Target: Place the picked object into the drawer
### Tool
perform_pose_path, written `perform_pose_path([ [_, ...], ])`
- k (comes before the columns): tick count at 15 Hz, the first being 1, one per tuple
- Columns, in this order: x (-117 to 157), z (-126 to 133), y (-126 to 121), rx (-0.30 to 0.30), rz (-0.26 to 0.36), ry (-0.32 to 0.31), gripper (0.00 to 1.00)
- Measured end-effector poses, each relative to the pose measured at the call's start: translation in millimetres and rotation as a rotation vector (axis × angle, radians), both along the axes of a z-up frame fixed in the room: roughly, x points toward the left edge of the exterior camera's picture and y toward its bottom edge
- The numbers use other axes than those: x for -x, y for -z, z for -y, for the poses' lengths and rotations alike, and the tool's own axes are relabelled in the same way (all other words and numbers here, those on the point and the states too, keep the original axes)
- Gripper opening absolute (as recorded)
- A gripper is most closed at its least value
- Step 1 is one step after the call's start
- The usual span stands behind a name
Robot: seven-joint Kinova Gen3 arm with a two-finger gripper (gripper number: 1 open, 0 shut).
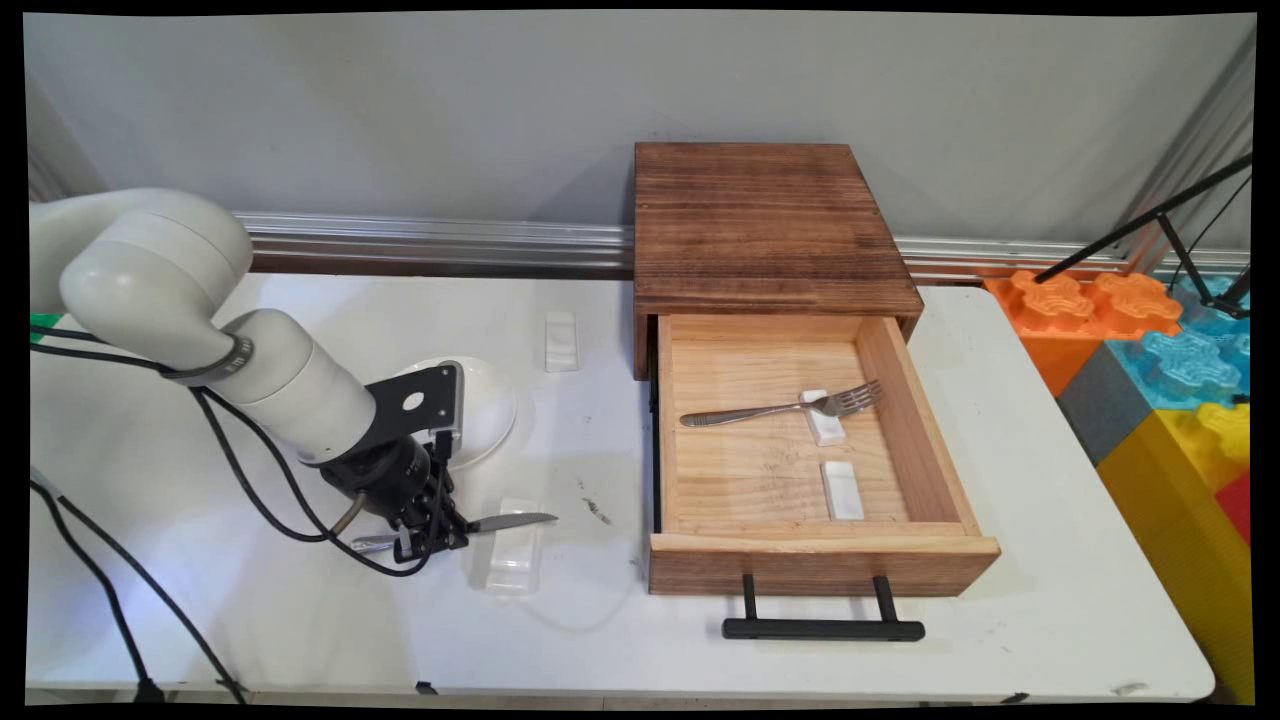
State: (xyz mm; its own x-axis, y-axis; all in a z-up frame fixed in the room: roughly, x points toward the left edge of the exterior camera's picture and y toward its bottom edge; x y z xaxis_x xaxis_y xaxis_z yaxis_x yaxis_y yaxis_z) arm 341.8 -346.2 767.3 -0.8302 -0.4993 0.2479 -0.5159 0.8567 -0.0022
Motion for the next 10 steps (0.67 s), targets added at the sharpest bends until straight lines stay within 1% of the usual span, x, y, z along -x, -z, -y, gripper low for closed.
perform_pose_path([
  [5,-0.6,1.4,-4.2,-0.006,0.001,0.009,0.0],
  [10,-2.5,7.2,-18.5,-0.01,-0.001,0.023,0.0],
])
